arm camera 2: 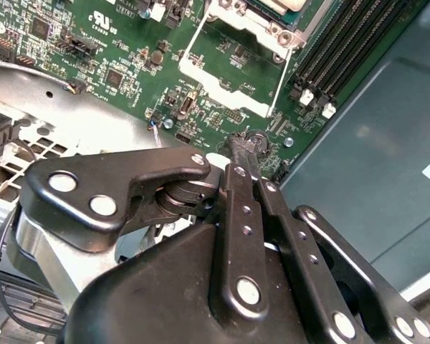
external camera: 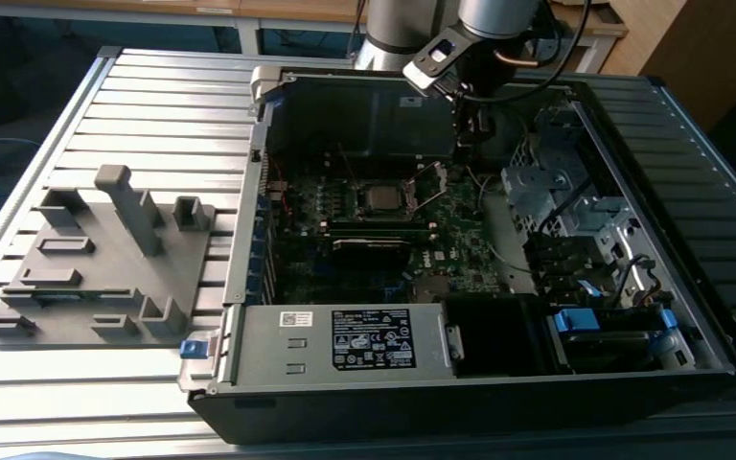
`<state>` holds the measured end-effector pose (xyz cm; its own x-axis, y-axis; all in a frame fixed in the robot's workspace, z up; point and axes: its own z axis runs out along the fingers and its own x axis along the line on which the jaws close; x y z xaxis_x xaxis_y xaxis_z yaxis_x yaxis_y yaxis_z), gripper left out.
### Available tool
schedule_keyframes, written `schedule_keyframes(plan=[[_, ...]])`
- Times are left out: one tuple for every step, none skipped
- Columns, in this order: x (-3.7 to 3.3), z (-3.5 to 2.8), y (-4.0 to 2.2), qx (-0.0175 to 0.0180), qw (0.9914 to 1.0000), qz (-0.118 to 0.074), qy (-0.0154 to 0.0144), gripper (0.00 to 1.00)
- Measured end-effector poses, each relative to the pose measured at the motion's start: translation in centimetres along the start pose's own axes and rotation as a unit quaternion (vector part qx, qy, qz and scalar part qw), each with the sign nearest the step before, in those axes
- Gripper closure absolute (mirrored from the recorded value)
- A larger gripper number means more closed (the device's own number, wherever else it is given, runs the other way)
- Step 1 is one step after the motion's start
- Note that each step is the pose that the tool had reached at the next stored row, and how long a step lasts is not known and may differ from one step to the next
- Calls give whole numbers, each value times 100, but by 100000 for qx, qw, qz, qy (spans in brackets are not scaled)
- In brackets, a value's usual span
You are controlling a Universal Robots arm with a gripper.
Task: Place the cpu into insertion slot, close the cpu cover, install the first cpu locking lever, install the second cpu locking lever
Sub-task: 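Close the cpu cover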
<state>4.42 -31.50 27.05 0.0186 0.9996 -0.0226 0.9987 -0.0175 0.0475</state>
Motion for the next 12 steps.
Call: schedule_keyframes(plan=[[1, 6, 3, 15, 100000, -9, -16, 90], [1, 16, 5, 29, 100000, -18, -185, 90], [1, 27, 7, 36, 99999, -20, -398, 90], [1, 39, 10, 34, 99998, -34, -600, 90], [2, 50, 13, 39, 99997, -44, -797, 90], [2, 63, 16, 42, 99995, -52, -1008, 90], [3, 75, 19, 44, 99993, -59, -1189, 90], [3, 87, 20, 46, 99991, -66, -1360, 90], [4, 104, 21, 44, 99988, -72, -1555, 90], [4, 119, 21, 43, 99986, -77, -1685, 90], [4, 137, 20, 41, 99984, -87, -1775, 90], [5, 155, 20, 41, 99983, -95, -1850, 90]])
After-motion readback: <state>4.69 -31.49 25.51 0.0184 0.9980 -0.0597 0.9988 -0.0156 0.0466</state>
